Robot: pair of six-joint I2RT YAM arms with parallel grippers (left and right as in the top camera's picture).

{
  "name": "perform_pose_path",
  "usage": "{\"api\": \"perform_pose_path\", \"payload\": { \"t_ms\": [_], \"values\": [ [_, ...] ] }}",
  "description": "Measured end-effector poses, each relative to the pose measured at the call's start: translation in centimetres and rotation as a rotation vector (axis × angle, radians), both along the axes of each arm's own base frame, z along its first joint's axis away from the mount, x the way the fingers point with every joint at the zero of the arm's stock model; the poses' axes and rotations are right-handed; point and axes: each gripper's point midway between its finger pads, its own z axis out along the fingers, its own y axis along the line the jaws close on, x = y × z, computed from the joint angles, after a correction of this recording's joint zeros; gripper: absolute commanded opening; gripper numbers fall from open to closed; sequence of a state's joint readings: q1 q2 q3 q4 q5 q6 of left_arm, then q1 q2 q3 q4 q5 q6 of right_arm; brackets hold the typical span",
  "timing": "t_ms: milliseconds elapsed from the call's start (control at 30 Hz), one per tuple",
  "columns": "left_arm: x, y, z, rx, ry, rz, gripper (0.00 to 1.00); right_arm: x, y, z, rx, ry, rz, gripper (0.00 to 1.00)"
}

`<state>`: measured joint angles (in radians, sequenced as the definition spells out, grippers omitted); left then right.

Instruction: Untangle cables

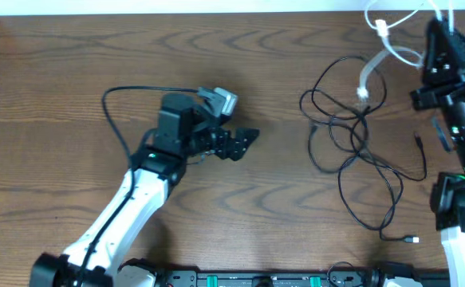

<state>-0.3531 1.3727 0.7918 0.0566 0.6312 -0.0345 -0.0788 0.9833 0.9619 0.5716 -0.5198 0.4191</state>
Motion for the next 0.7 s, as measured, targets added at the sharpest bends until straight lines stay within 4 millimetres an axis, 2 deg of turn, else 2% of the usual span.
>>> {"api": "perform_pose_path", "payload": {
  "t_ms": [167, 300, 433, 533, 600, 700],
  "values": [
    [-0.1, -2.9, -0.6, -0.015, -0.039, -0.071, 0.90, 0.8, 3.0, 0.0, 0.078, 0.008, 0.127, 0.01],
    [-0.6, -3.9, -1.3, -0.011, -0.026, -0.097, 0.90, 2.0, 2.9, -0.7, 0.100, 0.039, 0.100, 0.01],
    [-1.0, -3.8, -1.9, 0.002, 0.003, -0.097, 0.90, 3.3, 1.6, -1.8, 0.083, 0.073, 0.001, 0.01],
    [-1.2, -3.6, -2.3, 0.010, 0.022, -0.097, 0.91, 4.5, -0.2, -3.3, 0.046, 0.116, -0.109, 0.01],
    [-1.3, -3.6, -2.4, 0.014, 0.032, -0.097, 0.90, 5.3, -1.7, -4.3, 0.024, 0.154, -0.190, 0.01],
    [-1.4, -3.5, -2.6, 0.017, 0.039, -0.097, 0.91, 6.5, -5.0, -6.9, -0.010, 0.249, -0.347, 0.01]
  ]
}}
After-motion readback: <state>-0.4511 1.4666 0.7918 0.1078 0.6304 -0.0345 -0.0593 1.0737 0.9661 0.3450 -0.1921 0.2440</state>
